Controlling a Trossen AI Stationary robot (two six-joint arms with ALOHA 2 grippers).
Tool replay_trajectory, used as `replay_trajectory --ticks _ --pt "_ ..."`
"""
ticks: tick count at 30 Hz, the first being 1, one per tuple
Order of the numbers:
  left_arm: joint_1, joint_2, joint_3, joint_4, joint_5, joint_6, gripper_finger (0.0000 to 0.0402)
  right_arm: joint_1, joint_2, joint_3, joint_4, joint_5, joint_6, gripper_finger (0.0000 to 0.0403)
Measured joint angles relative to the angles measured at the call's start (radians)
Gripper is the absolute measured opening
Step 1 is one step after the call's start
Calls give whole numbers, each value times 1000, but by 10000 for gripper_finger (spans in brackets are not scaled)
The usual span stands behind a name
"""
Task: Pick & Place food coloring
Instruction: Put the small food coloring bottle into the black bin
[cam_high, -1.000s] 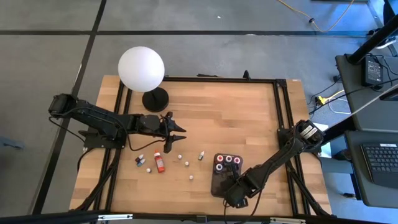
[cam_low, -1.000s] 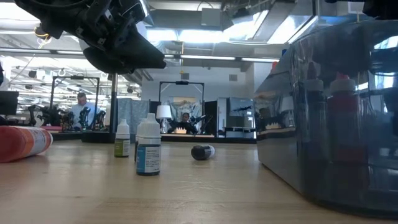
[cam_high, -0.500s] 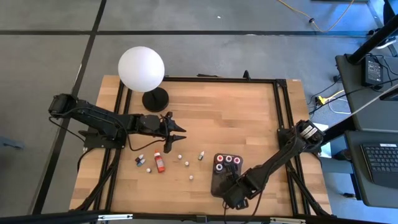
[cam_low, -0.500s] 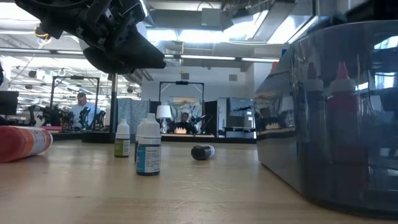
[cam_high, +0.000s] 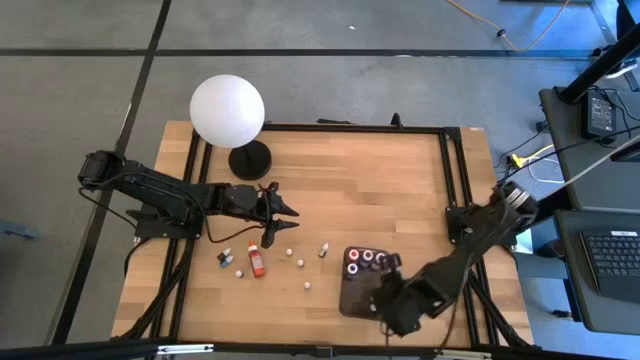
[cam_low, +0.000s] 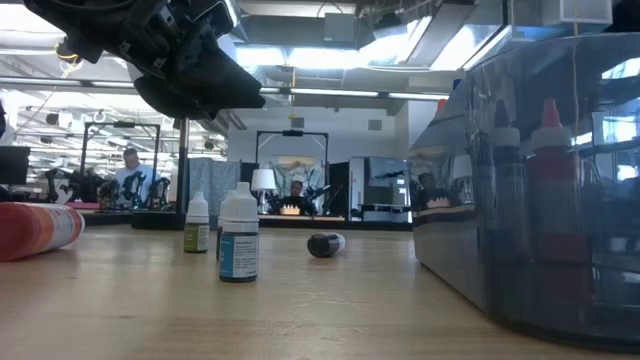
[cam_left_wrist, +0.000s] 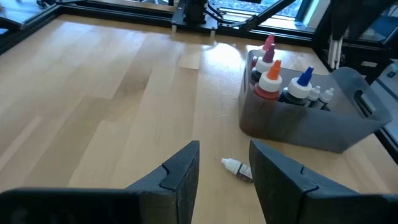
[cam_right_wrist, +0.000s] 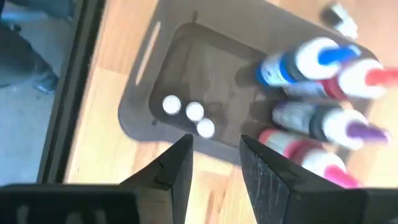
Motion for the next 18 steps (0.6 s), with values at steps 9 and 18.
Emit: replay_trajectory --ticks 9,18 --pt "0 0 0 13 0 0 133 103 -321 -351 320 210 171 134" --pt "-20 0 0 14 4 -88 132 123 -461 -679 636 307 195 134"
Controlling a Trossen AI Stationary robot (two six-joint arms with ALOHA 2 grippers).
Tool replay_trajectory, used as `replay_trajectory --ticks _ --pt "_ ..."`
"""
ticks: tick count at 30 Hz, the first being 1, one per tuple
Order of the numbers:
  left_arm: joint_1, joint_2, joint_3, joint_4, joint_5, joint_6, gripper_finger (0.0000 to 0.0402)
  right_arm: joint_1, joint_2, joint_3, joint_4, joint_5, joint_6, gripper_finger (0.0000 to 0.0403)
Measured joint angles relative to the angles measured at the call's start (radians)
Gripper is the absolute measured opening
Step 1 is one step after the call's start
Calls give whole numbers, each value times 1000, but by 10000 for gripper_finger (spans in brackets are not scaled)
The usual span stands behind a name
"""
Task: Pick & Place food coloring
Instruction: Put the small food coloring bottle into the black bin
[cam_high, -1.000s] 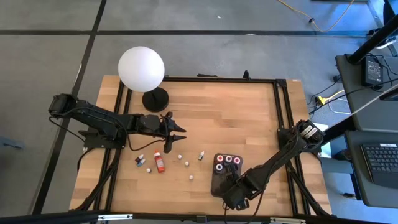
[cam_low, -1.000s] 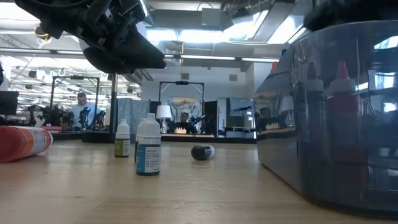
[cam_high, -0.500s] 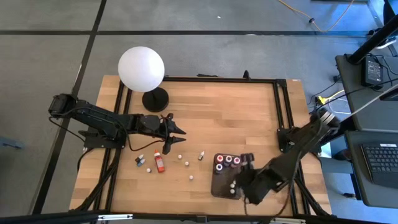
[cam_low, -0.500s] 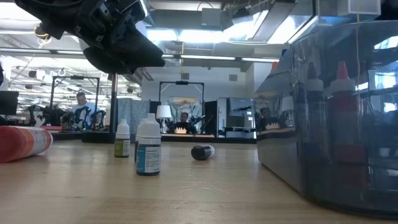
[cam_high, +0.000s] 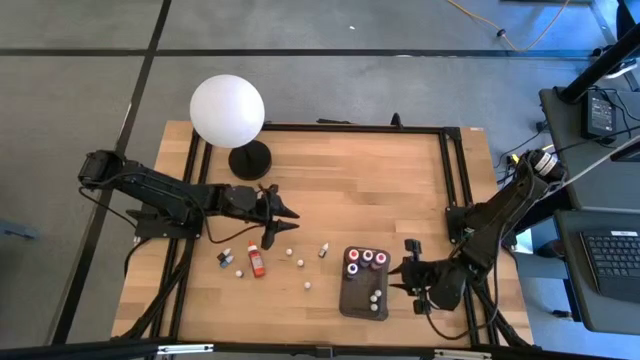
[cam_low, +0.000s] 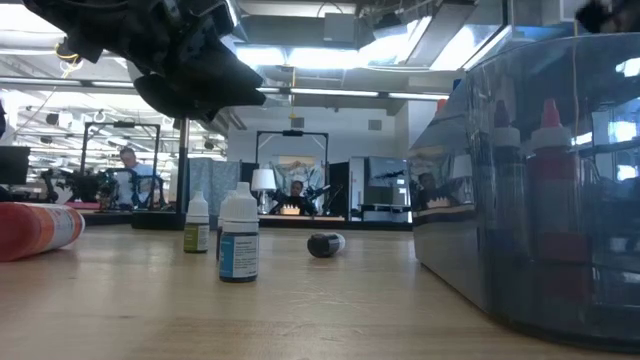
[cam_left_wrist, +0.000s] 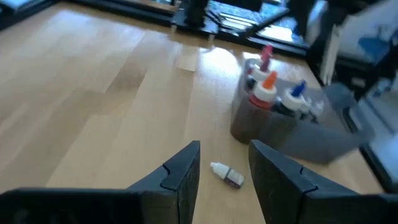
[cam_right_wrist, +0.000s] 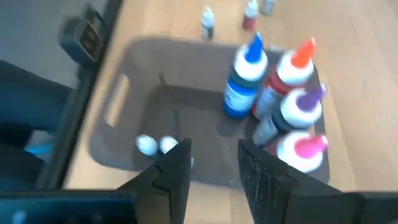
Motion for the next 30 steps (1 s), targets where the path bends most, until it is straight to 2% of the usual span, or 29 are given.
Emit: replay_trajectory --ticks 5,12,30 --pt "-47 0 0 -6 -59 60 120 0 -6 -73 46 19 2 134" --pt "-73 0 0 0 -41 55 109 -2 -5 -92 57 68 -10 134" --pt "-72 0 0 2 -41 54 129 -2 -5 -92 56 67 -7 134"
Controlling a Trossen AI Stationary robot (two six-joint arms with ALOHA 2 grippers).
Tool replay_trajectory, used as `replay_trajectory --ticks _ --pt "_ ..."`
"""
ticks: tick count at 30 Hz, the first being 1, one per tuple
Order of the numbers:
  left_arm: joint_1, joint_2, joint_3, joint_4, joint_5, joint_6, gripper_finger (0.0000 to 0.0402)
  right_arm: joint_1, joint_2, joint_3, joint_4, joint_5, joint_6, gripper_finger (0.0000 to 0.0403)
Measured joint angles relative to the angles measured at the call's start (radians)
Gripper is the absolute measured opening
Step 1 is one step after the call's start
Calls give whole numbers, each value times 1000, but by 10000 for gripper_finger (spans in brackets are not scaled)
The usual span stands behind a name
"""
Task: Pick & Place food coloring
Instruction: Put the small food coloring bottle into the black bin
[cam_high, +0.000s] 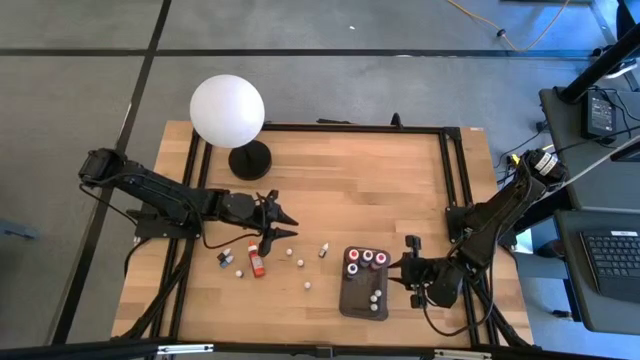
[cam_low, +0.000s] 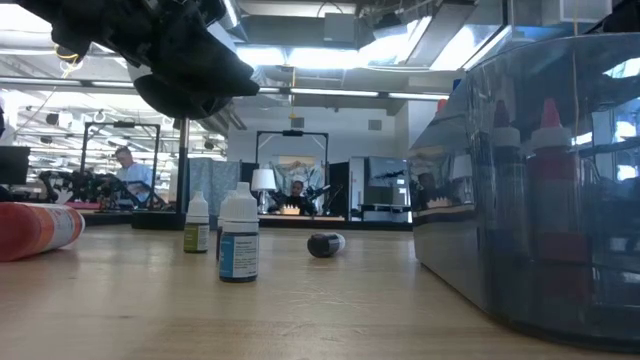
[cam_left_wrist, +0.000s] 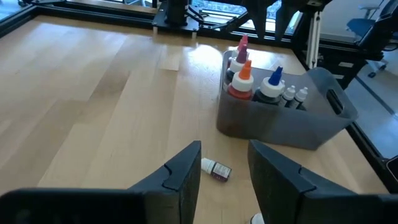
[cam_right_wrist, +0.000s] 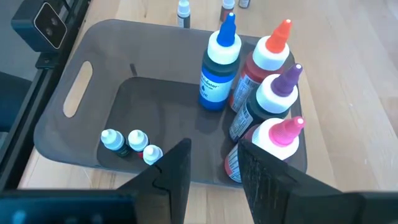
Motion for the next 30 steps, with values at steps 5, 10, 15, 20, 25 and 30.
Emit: replay_trajectory --ticks 5,10,15,20,25,30 --pt "0 0 0 0 0 0 161 0 0 0 0 0 0 134" --pt "0 0 0 -4 0 0 208 0 0 0 0 0 0 134" --pt "0 0 0 -11 0 0 245 0 0 0 -1 0 0 134" --pt "0 0 0 -11 39 -2 255 0 0 0 -1 -1 0 134" --pt "0 0 0 -6 95 -3 254 0 0 0 -1 -1 0 134" --pt "-1 0 1 -15 95 -20 253 0 0 0 -1 -1 0 134"
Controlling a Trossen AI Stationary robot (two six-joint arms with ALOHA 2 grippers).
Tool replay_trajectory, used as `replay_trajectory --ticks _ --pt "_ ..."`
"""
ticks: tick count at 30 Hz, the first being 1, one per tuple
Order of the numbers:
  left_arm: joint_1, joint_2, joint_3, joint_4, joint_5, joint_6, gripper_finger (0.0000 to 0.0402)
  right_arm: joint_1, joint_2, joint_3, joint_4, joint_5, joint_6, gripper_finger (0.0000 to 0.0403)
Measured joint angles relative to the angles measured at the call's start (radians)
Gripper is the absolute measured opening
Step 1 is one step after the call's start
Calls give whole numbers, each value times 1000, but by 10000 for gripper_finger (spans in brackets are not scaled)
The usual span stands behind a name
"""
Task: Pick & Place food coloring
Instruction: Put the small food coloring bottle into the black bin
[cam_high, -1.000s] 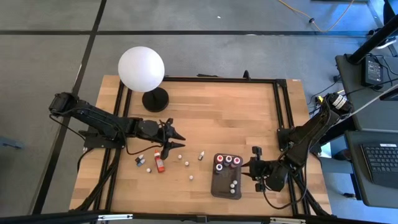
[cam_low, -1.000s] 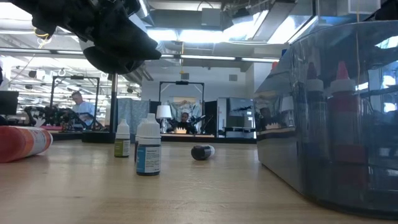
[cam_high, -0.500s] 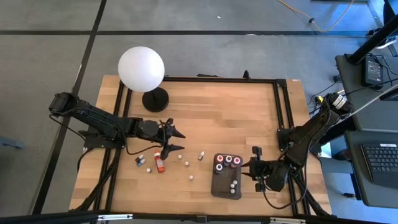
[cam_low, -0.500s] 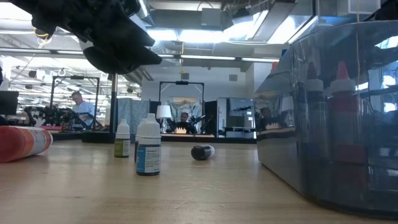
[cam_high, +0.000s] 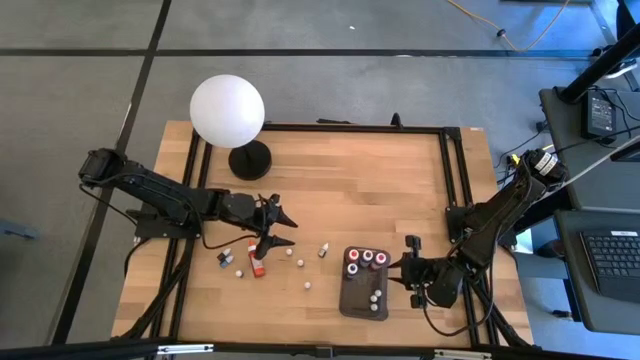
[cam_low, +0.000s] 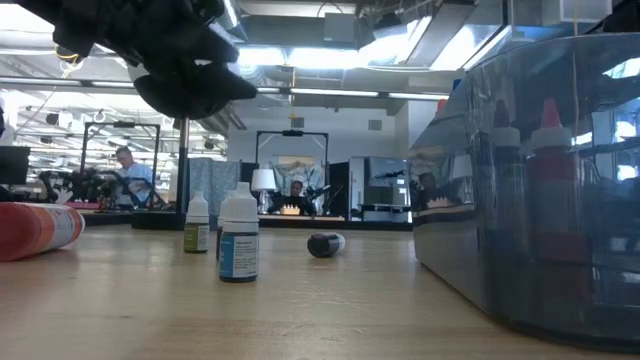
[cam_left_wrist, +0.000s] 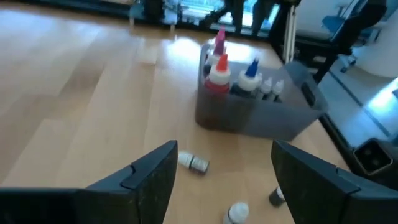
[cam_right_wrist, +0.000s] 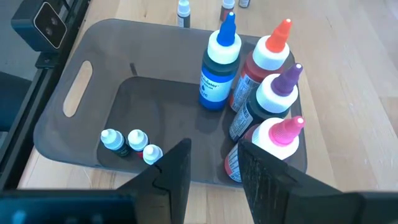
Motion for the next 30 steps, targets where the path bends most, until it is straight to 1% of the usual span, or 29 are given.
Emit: replay_trajectory --ticks 2,5,7,13,16,19,23,30 --pt "-7 0 18 -84 -8 -20 250 0 0 0 0 0 0 134" --pt "-29 13 66 -236 -58 -34 247 0 0 0 0 0 0 134" --pt "-51 29 85 -285 -73 -30 247 0 0 0 0 0 0 134" --pt "-109 140 114 -304 -119 2 246 0 0 0 0 0 -1 134" --pt "-123 202 123 -312 -156 0 246 0 0 0 0 1 -1 134" --pt "-125 251 132 -313 -159 1 246 0 0 0 0 0 -1 134" --pt "-125 285 141 -311 -158 -6 246 0 0 0 0 1 -1 134" --pt "-128 306 142 -314 -157 -6 246 0 0 0 0 1 -1 134"
